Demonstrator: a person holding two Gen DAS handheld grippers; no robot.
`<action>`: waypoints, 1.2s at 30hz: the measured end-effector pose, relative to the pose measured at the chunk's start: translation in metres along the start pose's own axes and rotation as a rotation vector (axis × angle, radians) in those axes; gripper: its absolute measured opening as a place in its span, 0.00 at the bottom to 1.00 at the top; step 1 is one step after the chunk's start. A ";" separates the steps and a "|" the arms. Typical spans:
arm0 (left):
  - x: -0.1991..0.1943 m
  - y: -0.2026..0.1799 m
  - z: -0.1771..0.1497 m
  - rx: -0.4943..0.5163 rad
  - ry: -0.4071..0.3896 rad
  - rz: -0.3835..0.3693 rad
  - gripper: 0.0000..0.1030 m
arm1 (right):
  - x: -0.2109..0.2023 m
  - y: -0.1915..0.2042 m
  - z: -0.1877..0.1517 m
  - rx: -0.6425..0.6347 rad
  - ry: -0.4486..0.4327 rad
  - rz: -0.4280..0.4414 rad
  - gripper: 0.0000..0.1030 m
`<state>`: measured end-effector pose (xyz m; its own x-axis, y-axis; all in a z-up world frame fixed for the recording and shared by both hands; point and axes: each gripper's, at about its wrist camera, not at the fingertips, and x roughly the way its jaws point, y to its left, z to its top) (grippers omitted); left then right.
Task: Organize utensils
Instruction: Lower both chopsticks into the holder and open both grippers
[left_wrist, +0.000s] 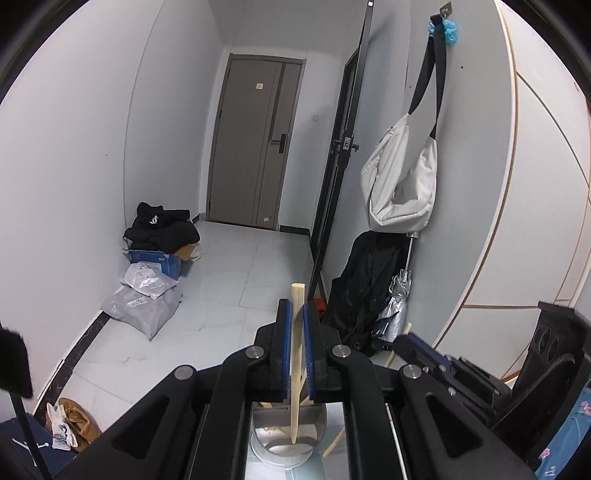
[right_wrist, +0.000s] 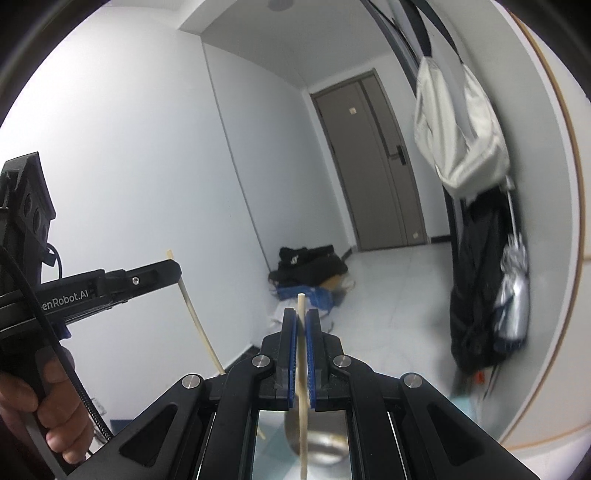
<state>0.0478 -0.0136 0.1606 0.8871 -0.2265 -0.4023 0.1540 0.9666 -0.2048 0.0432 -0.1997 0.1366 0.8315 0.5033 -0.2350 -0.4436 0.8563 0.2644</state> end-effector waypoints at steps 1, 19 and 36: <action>0.002 0.002 0.002 -0.003 0.000 0.005 0.03 | 0.005 0.000 0.007 -0.005 -0.006 0.002 0.04; 0.066 0.038 0.007 -0.050 0.036 0.004 0.03 | 0.080 -0.020 0.033 -0.028 -0.045 -0.032 0.04; 0.113 0.047 -0.025 -0.102 0.122 -0.065 0.03 | 0.117 -0.028 -0.010 -0.078 0.033 0.011 0.04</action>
<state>0.1448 0.0031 0.0835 0.8165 -0.3070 -0.4889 0.1589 0.9337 -0.3208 0.1501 -0.1636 0.0927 0.8158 0.5150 -0.2633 -0.4781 0.8566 0.1941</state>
